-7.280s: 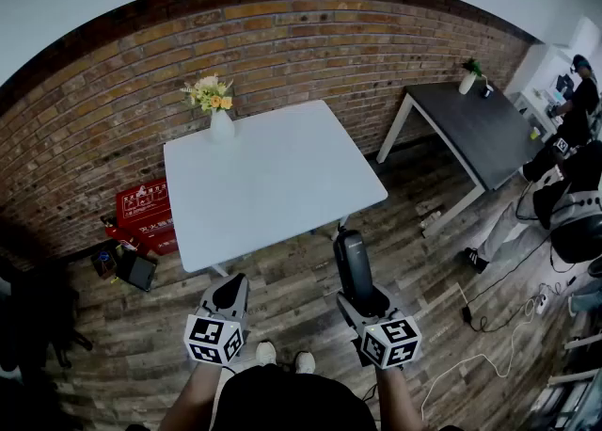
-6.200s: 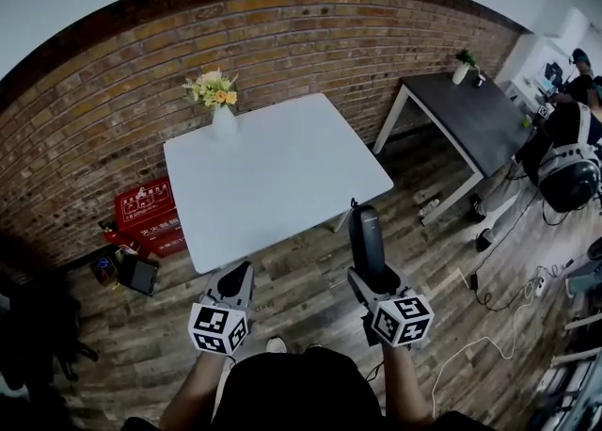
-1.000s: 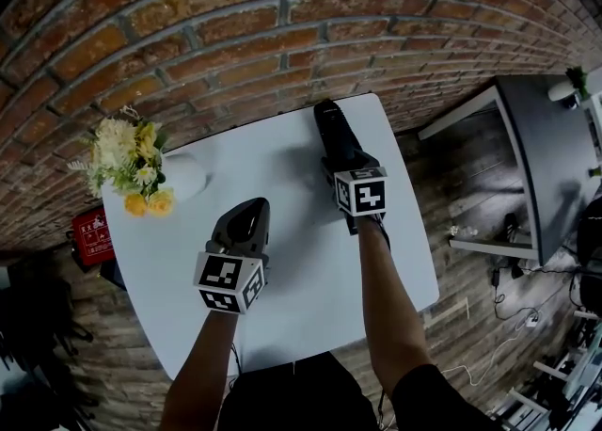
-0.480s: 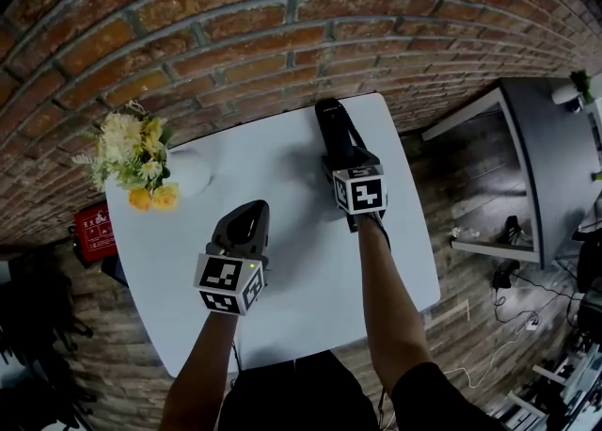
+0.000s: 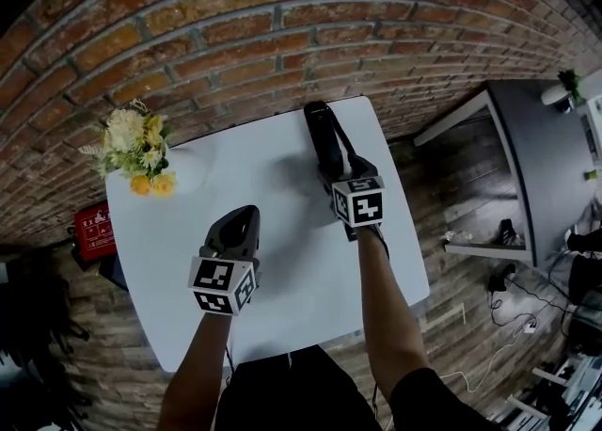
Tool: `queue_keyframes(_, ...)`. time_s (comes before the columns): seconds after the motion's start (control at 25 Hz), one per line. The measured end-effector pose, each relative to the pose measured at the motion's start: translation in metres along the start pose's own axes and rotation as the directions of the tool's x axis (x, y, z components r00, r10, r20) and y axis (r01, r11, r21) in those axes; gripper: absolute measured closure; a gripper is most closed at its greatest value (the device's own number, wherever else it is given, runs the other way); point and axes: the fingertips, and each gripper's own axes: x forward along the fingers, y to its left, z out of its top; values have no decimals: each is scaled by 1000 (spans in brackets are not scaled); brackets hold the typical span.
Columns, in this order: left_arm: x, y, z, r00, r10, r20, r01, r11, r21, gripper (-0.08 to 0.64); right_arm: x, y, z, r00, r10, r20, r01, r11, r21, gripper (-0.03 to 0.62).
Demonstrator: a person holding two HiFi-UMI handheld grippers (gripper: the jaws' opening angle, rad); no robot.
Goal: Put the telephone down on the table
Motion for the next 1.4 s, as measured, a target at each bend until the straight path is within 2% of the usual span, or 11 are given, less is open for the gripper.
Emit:
queue_keyframes(0.24,-30,-27,1,1000,-1,16,1,1000,0,546,-60,16,-6,997,43,70,-45,998,34,287)
queue_keyframes(0.28,-36,-33,1,1000,1,21,-1,1000,4,546,-71,19,-8,996,53,78,-56,998,32,306)
queue_keyframes(0.36,-49,-45,1,1000,6,30,-7,1000,14,546,-92,26,-16,994,67,88,-69,997,26,388)
queue_keyframes(0.72,-114,-101,-3,997,13,81,-16,999,36,546,-184,47,-40,983,94,156,-99,995,20,494)
queue_keyframes(1.12,-172,-155,-12,992,2,129,-10,998,58,546,-267,65,-51,964,105,244,-108,994,-1,525)
queue_keyframes(1.4,-206,-175,-9,987,-28,160,14,996,92,546,-323,95,-65,945,137,299,-139,990,-14,546)
